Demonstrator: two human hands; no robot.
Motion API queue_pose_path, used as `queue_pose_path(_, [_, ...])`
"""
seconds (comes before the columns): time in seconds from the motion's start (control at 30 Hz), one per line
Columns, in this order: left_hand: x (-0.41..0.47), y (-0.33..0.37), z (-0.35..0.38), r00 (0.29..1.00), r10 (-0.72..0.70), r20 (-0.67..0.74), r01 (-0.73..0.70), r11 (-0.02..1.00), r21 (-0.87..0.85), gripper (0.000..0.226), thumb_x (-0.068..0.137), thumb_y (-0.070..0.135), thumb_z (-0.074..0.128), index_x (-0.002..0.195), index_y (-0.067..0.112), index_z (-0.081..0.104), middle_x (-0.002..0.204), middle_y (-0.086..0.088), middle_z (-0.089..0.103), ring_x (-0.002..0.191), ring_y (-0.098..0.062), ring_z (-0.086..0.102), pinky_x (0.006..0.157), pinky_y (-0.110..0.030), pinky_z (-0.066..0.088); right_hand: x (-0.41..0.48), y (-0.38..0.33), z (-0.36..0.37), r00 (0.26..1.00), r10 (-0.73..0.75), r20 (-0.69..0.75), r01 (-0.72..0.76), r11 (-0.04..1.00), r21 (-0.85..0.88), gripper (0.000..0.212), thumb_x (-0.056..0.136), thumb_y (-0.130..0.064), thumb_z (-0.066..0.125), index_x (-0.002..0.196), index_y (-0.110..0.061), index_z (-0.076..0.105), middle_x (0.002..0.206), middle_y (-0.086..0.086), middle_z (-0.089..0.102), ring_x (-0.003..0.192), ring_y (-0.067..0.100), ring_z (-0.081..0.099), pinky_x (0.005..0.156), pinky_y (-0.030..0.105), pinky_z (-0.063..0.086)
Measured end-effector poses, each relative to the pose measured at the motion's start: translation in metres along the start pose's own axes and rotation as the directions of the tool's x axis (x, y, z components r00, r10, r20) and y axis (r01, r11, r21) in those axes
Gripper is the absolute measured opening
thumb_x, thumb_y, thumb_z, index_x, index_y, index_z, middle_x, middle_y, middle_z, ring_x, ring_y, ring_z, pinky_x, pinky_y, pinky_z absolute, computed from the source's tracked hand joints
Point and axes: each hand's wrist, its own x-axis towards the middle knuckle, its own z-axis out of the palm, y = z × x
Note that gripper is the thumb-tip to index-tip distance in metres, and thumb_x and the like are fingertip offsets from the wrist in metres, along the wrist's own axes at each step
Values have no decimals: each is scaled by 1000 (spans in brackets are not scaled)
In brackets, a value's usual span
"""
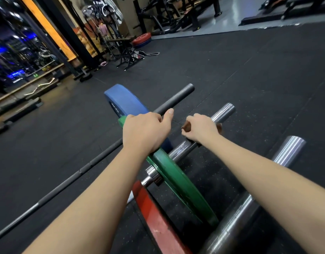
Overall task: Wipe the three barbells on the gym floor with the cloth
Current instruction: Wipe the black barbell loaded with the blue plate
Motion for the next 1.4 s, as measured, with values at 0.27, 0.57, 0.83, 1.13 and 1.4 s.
queue_pose_path(0.27, [-3,3,-4,1000,-21,-19,21,1000,7,70,106,59,21,65,16,58,60,-2,63,62,-17,49,84,-35,35,-22,-44,12,974,-178,141,156,975,156,36,86,-53,63,105,-23,64,106,2,68,104,28,65,83,35,46])
queue_pose_path(0.57, [-6,7,-6,1000,-21,20,19,996,90,71,108,57,18,74,16,66,60,0,58,58,-11,40,82,-35,32,-23,-49,13,978,-149,144,122,976,182,31,88,-48,61,103,-21,63,100,5,70,96,32,66,71,34,37])
queue_pose_path(0.83, [-6,7,-6,998,-55,25,54,998,31,74,106,59,17,80,18,72,75,-2,73,68,-10,45,83,-34,30,-52,-49,20,945,-317,82,255,868,427,30,88,-37,70,113,-20,65,102,8,63,99,33,64,84,40,49])
queue_pose_path(1.13, [-5,5,-4,998,-55,-7,55,998,2,74,106,59,17,79,17,72,70,-3,70,66,-14,49,83,-35,31,-21,-32,14,994,-95,63,77,967,245,33,89,-53,63,106,-25,60,107,4,68,103,31,65,83,39,47])
queue_pose_path(1.4, [-5,5,-5,998,-46,-33,47,999,16,67,106,58,24,71,17,64,64,-1,65,62,-14,47,83,-37,33,-63,-45,27,942,-335,-14,313,861,401,32,83,-33,77,111,-21,67,100,3,62,95,27,64,82,38,49])
